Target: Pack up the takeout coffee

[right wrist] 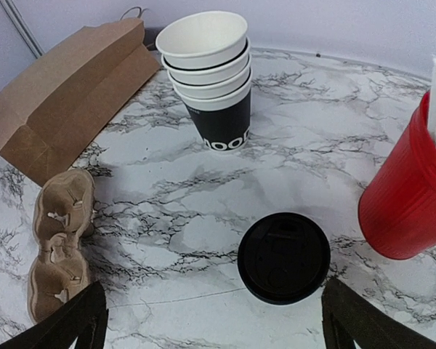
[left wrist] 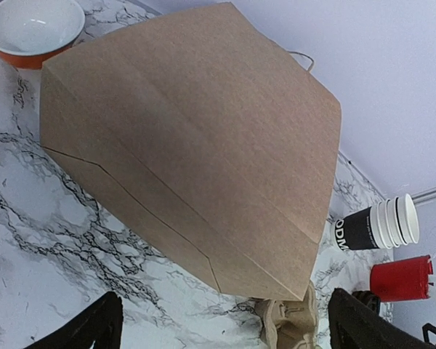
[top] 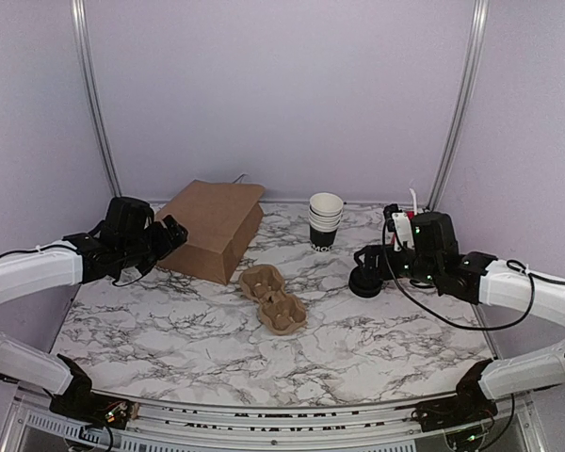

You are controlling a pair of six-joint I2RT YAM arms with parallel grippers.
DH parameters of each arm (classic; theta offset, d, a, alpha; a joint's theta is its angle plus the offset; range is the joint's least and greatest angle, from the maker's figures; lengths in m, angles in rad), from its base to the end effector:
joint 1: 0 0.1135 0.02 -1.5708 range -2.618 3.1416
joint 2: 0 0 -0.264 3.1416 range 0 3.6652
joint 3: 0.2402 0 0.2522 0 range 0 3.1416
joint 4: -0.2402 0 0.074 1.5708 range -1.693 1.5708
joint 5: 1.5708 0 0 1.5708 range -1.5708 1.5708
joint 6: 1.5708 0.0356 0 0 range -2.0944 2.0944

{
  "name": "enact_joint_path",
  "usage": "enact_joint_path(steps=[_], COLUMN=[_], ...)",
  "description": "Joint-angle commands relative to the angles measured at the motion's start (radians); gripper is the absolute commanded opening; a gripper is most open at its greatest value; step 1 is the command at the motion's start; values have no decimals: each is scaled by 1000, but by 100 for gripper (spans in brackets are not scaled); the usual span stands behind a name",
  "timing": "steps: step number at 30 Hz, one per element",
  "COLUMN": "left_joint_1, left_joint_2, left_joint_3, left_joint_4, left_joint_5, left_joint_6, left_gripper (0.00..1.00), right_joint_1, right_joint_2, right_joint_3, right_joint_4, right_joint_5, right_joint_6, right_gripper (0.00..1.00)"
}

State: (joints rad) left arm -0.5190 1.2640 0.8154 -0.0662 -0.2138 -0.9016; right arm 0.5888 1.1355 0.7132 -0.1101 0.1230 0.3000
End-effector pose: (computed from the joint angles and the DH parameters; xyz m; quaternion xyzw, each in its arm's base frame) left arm 0.2484 -0.1332 0.2594 -0.2161 0.8330 -0.2568 0.4399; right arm 0.2111 0.1357 0.2517 -0.0945 0.8619 0.1647 0.4701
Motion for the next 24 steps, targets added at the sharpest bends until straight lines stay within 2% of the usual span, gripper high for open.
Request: enact_joint_path(steps=[1, 8, 20, 24], left_joint_1=[1, -33, -151, -151], left_joint_2=[3, -6, 17, 18], left_joint_3=[-46, -78, -143, -123], left_joint_4=[53, 67, 95, 88], left_joint_5=[57, 99, 87, 34], left_joint_6=[-30, -5, -22, -37], left_gripper=[99, 99, 99, 99], right_joint_1=[10, 22, 283, 295], right_joint_2=[37, 97, 276, 310], right_joint_3=[56, 95, 202, 205], right_joint_4=[-41, -65, -115, -101], right_joint_5=[-35, -48, 46, 44], right_joint_6=[20, 13, -6, 16], right_gripper=[100, 100, 100, 100])
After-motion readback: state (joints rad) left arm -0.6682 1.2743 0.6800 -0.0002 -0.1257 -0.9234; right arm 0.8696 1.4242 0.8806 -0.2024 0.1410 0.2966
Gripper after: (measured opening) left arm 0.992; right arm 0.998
